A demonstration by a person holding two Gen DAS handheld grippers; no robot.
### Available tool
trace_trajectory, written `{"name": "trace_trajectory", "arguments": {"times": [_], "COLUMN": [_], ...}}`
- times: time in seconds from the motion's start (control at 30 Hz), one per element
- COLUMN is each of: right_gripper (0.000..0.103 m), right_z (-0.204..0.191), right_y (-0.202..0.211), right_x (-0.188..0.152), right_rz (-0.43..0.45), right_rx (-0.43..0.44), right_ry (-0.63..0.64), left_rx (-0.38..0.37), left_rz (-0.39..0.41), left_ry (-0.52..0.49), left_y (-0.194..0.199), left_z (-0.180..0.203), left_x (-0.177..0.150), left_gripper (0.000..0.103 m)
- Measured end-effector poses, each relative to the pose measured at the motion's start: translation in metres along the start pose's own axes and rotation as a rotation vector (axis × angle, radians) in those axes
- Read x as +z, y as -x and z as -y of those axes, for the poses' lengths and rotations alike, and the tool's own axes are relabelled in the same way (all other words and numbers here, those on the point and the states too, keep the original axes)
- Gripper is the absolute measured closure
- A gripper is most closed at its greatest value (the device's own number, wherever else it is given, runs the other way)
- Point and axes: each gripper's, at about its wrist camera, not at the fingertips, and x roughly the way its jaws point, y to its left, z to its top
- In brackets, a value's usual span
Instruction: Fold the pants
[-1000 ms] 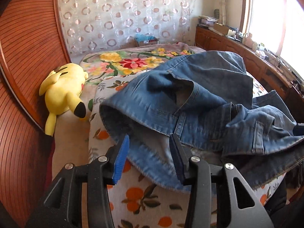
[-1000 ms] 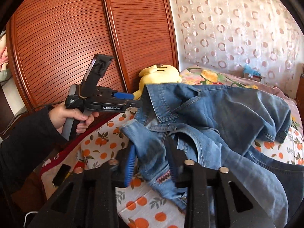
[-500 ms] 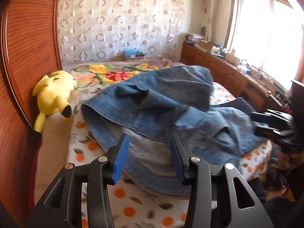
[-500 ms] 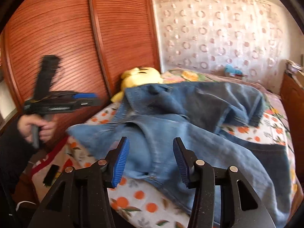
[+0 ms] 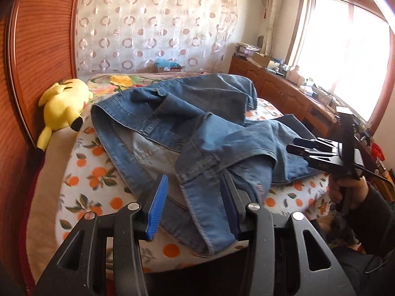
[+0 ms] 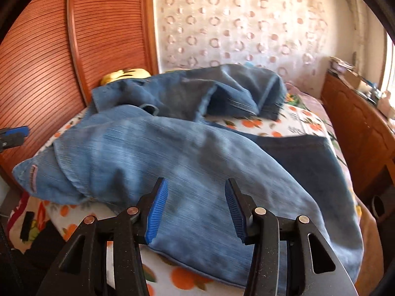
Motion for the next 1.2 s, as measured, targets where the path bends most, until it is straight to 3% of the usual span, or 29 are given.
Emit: {"name": "trace_trajectory", "arguments": {"times": [0.4, 0.63, 0.87, 0.9, 1.07, 1.2], "right_gripper": [0.053, 0.051, 0.048, 0.048, 0.047, 0.047], "right_z": [0.013, 0.016, 0.031, 0.036, 0.040, 0.043], "right_y": [-0.004, -0.024, -0.044, -0.044, -0.038, -0.028], "right_x": [-0.010, -0.003, -0.009, -0.009, -0.019, -0.028], "right_rz": [-0.010, 0.009, -0.007, -0.004, 0.009, 0.046], "right_rx": [-0.083, -0.149, -0.143, -0.130, -0.107, -0.091], "right_ry": [-0.027, -0.004, -0.044, -0.061, -0.098, -0.129], "left_rx": [0.018, -0.018, -0.069, -0.078, -0.055, -0.003], "left_rz": [-0.136, -0.148, -0.197, -0.198, -0.136, -0.030], "left_ry": [0.065, 0.079, 0.051, 0.046, 0.021, 0.032], "left_y": [-0.048, -0.052, -0.055, -0.055, -0.033, 0.006], "left_z": [-0.004, 0.001, 0.011, 0.012, 0.012, -0.003], "left_x": [-0.042, -0.056, -0.062, -0.062, -0.054, -0.034], "left_gripper": [0.058, 0.058, 0.085, 0.096, 0.100, 0.101]}}
